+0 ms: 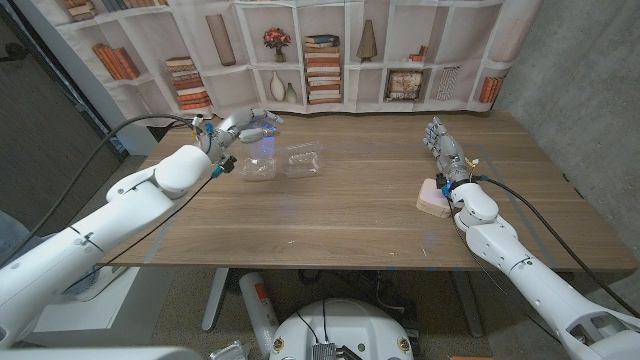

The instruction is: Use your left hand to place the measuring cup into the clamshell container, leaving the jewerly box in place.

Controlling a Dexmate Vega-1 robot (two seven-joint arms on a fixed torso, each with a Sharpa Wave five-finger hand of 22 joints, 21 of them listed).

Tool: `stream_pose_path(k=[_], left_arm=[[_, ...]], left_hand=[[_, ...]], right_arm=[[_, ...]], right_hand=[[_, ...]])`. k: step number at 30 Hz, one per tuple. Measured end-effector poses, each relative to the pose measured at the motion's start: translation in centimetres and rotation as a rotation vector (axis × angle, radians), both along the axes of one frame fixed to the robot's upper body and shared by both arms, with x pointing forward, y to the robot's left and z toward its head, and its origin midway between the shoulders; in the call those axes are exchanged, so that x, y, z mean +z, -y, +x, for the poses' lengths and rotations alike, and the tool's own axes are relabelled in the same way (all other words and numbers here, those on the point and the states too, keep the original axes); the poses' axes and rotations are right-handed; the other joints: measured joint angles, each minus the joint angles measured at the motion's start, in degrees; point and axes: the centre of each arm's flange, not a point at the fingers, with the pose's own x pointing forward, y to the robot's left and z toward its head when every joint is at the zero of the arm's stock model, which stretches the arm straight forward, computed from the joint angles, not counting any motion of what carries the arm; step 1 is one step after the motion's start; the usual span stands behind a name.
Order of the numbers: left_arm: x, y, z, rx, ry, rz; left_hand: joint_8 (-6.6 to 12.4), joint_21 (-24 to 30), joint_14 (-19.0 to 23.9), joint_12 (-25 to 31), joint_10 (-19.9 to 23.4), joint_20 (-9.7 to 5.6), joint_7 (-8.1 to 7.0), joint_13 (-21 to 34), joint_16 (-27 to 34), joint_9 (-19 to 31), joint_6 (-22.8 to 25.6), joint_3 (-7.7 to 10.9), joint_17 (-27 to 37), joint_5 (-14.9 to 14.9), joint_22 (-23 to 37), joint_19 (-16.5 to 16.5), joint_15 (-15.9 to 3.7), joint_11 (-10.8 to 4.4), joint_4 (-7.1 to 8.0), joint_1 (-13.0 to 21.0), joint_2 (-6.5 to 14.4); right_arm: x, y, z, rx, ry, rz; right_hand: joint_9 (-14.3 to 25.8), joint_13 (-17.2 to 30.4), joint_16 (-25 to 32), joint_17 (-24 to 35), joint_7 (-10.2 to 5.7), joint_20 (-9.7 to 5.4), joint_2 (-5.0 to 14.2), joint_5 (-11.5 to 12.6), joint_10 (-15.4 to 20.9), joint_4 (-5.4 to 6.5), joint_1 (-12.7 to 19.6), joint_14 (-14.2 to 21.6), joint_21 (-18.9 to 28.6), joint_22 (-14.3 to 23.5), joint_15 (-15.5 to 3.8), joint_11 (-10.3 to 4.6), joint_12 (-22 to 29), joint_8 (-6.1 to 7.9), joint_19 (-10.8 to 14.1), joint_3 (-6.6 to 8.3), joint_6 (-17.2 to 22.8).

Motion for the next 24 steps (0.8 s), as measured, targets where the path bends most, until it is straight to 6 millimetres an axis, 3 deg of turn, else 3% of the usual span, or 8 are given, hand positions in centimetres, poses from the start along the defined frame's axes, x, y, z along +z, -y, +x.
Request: stream_pose_path(k=[24], left_arm=[[0.3, -1.7, 1.9, 0.035, -0.026, -0.045]], left_hand=[[0.14, 0.39, 0.30, -0.21, 0.58, -0.30, -0.52, 0.36, -0.48, -0.26, 0.50, 0.95, 0.27, 0.00, 0.00, -0.90, -0.30, -0.02, -0.01, 0.09, 0.08]], right_arm=[[0.1, 0.1, -0.1, -0.002, 0.005, 0.003]], right_hand=[[0.00, 0.00, 0.00, 0.00, 0.00, 0.01, 0.00, 0.00, 0.40, 0.01, 0.00, 0.09, 0.01, 0.00, -0.09, -0.03, 0.00, 0.00, 0.19, -0.01, 0.00]])
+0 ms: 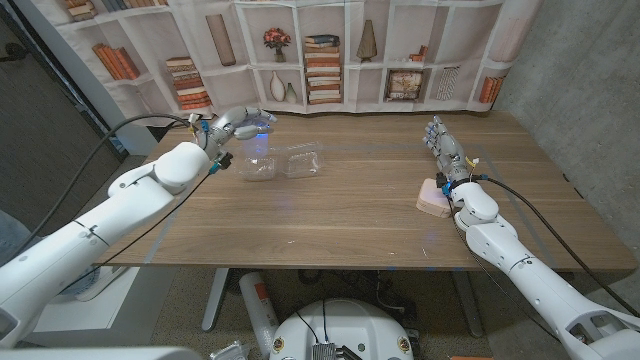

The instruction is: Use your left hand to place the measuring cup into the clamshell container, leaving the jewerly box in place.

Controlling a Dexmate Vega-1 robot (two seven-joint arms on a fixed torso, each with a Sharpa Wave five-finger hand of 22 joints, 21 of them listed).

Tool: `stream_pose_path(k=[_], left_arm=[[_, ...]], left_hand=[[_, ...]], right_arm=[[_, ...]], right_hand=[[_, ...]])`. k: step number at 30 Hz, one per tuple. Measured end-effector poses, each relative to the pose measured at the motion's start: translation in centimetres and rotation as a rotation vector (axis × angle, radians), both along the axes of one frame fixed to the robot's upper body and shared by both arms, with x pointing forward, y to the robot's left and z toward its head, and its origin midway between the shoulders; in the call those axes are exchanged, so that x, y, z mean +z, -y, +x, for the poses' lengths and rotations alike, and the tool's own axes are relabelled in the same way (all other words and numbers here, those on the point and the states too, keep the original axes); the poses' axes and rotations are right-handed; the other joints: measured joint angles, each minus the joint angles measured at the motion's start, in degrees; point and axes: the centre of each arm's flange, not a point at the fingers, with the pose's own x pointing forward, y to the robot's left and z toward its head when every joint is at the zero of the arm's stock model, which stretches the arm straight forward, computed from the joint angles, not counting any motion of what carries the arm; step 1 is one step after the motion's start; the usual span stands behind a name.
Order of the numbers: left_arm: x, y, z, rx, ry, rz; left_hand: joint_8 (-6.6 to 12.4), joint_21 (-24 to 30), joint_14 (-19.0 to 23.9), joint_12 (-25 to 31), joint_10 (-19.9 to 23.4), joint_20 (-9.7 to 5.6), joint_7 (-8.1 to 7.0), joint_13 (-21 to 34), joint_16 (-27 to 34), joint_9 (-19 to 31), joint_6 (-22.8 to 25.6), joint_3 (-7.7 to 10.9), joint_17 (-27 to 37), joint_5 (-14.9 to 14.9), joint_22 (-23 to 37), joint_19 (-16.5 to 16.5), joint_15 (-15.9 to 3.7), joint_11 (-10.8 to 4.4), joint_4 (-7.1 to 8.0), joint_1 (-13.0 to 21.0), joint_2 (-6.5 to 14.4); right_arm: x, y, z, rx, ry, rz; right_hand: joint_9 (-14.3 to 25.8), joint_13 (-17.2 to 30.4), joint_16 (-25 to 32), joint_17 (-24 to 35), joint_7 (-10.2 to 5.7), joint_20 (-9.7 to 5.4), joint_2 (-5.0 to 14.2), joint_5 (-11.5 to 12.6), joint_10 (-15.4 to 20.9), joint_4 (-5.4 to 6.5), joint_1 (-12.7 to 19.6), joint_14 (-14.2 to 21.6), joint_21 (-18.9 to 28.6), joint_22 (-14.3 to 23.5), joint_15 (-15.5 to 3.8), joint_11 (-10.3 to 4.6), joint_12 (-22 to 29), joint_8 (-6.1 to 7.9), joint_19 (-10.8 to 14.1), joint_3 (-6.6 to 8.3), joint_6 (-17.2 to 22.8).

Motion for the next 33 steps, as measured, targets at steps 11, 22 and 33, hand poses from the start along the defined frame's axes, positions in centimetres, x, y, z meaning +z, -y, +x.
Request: stream_pose_path(k=[11, 22, 33], left_arm=[[0.2, -0.7, 0.8, 0.015, 0.003, -0.024], [0.4, -1.1, 1.7, 0.042, 0.008, -0.023], [0.6, -1.4, 2.4, 0.065, 0.011, -0.018]], left_hand=[[0.43, 0.38, -0.02, -0.29, 0.30, 0.09, 0.01, 0.27, -0.07, -0.27, 0.62, 0.23, 0.26, 0.00, -0.28, -0.53, 0.01, -0.31, -0.22, 0.01, -0.01], [0.45, 0.60, -0.11, -0.30, 0.43, -0.06, 0.01, 0.27, -0.07, -0.27, 0.62, 0.47, 0.26, 0.00, -0.28, -1.39, 0.10, -0.43, 0.01, 0.01, -0.03], [0.45, 0.81, -0.12, -0.64, 0.61, 0.21, -0.20, 0.53, -0.42, -0.54, 0.82, 0.71, 0.53, -0.23, -0.27, -1.66, 0.11, -0.62, -0.22, 0.01, -0.05]], right_arm=[[0.1, 0.1, -0.1, -0.005, 0.003, -0.001], [0.1, 0.0, -0.1, -0.005, 0.000, -0.001], [0.0, 0.0, 0.0, -0.008, -0.005, 0.000]], right_hand=[[0.00, 0.00, 0.00, 0.00, 0.00, 0.00, 0.00, 0.00, 0.00, 0.00, 0.00, 0.00, -0.23, 0.00, 0.00, 0.00, 0.00, 0.00, 0.00, 0.00, 0.00], [0.00, 0.00, 0.00, 0.00, 0.00, 0.00, 0.00, 0.00, -0.01, 0.00, 0.00, 0.00, -0.23, 0.00, 0.00, 0.00, 0.00, 0.00, -0.01, 0.00, 0.00], [0.00, 0.00, 0.00, 0.00, 0.00, 0.00, 0.00, 0.00, -0.01, 0.00, 0.00, -0.01, -0.43, 0.00, 0.00, 0.00, 0.00, 0.00, -0.01, 0.00, 0.00]])
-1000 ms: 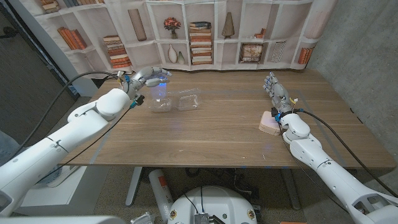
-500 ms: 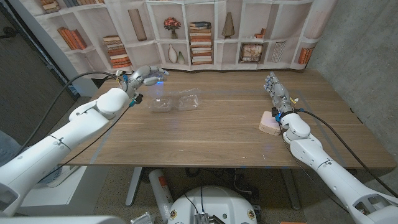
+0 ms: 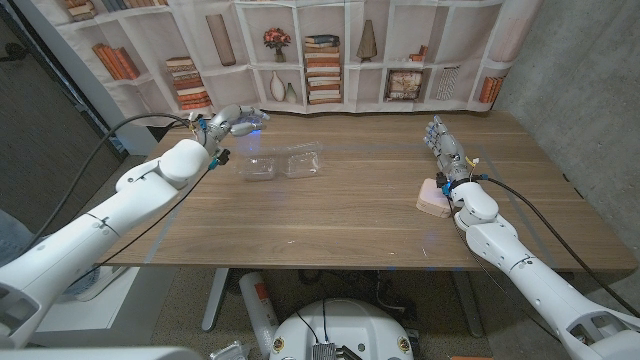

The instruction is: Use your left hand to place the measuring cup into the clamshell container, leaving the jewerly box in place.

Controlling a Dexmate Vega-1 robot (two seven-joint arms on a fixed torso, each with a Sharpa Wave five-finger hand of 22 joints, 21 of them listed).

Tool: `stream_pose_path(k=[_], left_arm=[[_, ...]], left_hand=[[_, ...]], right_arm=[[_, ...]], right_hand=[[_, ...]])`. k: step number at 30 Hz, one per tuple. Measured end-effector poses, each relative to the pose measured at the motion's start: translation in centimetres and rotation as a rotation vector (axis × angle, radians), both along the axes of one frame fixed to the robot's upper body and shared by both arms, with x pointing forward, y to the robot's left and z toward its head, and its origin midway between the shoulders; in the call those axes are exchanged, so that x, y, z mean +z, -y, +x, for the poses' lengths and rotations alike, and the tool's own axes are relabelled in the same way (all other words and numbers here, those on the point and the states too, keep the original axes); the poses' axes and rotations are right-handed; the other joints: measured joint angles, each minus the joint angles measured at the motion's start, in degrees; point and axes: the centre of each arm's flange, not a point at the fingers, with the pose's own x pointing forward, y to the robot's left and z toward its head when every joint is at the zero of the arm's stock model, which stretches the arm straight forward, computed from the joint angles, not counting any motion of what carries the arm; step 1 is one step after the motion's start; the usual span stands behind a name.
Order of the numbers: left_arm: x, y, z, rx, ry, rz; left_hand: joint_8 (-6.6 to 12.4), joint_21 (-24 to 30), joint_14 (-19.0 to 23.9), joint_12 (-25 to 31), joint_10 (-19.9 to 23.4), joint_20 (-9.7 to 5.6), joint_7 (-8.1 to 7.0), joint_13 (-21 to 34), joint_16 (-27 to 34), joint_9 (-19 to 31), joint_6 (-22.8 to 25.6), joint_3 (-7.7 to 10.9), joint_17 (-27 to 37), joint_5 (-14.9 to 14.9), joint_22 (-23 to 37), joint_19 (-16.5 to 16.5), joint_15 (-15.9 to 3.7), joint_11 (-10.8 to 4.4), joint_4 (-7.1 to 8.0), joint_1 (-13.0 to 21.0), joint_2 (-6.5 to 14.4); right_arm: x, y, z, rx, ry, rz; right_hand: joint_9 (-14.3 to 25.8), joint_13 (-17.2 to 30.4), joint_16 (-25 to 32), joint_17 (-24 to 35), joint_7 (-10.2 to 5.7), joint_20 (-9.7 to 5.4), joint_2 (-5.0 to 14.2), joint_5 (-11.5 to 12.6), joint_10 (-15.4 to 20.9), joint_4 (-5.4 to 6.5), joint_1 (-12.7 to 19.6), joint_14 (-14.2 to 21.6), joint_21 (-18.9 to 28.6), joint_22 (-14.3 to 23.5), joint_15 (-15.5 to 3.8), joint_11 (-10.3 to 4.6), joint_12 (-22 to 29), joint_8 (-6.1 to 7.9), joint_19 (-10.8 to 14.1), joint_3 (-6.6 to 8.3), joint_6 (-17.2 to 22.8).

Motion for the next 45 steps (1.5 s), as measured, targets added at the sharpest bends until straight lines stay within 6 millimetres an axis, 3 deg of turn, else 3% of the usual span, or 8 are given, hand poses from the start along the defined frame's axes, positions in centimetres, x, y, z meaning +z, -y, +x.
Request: stream_pose_path(k=[3, 45], left_arm=[[0.0, -0.1, 0.3, 0.004, -0.001, -0.002], [-1.1, -0.9, 3.7, 0.028, -0.015, -0.070]], left_hand=[[0.00, 0.00, -0.09, 0.00, 0.00, -0.13, 0.00, 0.00, 0.00, 0.00, 0.00, 0.10, 0.00, 0.00, 0.00, -0.30, 0.09, 0.00, 0.08, -0.01, -0.01], [0.44, 0.86, -0.20, -0.64, 0.48, -0.01, -0.51, 0.54, -0.44, -0.26, 0.51, 0.71, 0.26, -0.22, 0.02, -2.03, 0.19, -0.47, 0.24, -0.40, -0.66]], right_arm=[[0.0, 0.0, 0.0, -0.001, -0.001, 0.000], [0.3, -0.1, -0.1, -0.008, 0.002, 0.000]], right_hand=[[0.00, 0.00, 0.00, 0.00, 0.00, 0.00, 0.00, 0.00, 0.00, -0.41, 0.00, 0.00, 0.00, 0.00, 0.00, 0.00, 0.00, 0.00, 0.00, -0.08, 0.00], [0.00, 0.00, 0.00, 0.00, 0.00, 0.00, 0.00, 0.00, 0.00, -0.40, 0.00, 0.00, -0.20, 0.28, 0.00, 0.00, 0.00, 0.00, 0.00, -0.08, 0.00]])
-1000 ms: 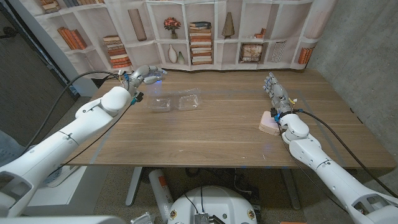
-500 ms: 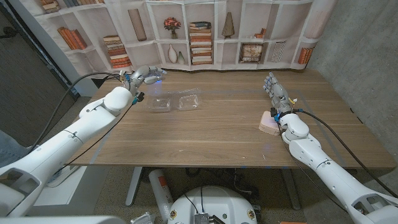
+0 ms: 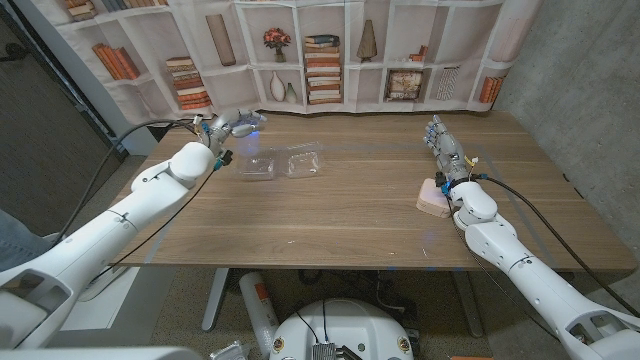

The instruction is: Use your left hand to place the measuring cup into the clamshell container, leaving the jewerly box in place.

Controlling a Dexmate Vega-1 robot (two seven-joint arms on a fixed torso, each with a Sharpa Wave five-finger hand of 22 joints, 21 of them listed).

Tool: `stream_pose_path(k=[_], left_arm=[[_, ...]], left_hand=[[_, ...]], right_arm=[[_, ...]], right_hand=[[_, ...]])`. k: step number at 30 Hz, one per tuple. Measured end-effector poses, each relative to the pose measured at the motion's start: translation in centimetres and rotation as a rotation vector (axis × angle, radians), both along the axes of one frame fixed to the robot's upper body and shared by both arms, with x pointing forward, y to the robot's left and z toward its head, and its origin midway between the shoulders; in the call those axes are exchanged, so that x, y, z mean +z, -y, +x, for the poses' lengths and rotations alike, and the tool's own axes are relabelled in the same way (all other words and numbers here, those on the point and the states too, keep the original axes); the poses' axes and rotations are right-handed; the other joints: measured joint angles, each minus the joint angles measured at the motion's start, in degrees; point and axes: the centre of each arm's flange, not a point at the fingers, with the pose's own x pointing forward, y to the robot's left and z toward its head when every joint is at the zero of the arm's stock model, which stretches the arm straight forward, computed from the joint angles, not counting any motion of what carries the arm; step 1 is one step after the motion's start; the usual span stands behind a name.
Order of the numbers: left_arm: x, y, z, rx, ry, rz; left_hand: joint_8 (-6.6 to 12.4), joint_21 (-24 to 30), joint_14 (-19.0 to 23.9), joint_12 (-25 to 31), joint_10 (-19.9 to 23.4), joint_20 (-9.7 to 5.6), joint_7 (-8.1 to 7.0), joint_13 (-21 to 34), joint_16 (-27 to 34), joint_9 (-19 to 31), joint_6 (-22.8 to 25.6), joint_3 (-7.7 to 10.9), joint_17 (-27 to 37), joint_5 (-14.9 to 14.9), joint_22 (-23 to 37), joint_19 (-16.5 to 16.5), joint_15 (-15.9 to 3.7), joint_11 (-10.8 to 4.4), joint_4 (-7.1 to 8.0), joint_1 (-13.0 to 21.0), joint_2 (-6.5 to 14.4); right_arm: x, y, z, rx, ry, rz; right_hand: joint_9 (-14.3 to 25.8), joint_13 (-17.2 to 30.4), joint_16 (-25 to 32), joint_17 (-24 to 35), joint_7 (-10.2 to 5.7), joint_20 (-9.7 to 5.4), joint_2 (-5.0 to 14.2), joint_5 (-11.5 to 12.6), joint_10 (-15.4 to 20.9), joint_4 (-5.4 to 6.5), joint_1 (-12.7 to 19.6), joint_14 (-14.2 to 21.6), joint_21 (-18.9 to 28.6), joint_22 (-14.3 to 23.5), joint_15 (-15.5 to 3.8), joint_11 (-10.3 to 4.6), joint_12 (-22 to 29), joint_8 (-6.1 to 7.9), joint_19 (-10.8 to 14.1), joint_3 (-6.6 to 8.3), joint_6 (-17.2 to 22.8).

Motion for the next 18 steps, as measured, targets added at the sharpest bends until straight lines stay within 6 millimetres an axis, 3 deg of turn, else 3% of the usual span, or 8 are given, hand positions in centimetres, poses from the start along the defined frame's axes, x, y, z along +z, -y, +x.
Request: stream_pose_path(k=[18], left_arm=[[-1.0, 0.8, 1.4, -0.019, -0.027, -0.001]], left_hand=[[0.00, 0.22, 0.12, -0.22, 0.05, 0.00, 0.00, 0.26, 0.00, 0.01, -0.01, 0.33, 0.26, -0.01, 0.00, 0.01, -0.12, -0.05, -0.01, -0.16, 0.19]], right_arm=[[0.0, 0.0, -0.1, -0.004, 0.002, 0.000]], right_hand=[[0.00, 0.00, 0.00, 0.00, 0.00, 0.00, 0.00, 0.00, 0.00, 0.00, 0.00, 0.00, -0.22, -0.01, 0.00, 0.00, 0.00, 0.00, 0.00, 0.00, 0.00]])
